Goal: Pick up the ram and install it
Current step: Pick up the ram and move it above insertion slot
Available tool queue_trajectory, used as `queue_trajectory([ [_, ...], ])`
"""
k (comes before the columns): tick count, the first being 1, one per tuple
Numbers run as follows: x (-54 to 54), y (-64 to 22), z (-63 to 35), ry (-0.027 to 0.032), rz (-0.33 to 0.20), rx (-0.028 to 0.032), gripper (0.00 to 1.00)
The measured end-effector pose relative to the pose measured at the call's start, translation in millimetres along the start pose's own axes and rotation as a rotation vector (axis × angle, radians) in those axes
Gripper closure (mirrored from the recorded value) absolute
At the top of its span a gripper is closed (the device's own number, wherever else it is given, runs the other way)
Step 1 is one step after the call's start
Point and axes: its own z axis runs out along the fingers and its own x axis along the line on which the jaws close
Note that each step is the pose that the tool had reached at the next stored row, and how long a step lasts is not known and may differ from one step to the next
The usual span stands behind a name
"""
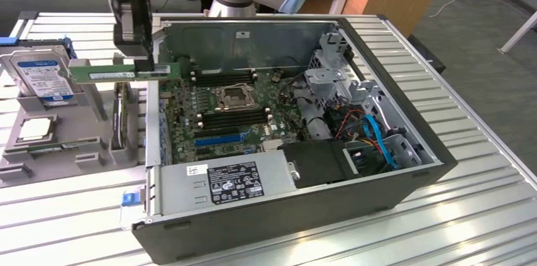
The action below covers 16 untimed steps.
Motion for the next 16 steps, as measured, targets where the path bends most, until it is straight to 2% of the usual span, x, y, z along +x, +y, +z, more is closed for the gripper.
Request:
queue_trajectory([
  [16,-1.3,-37.0,-0.7,0.0000,0.000,-0.0001,0.88],
])
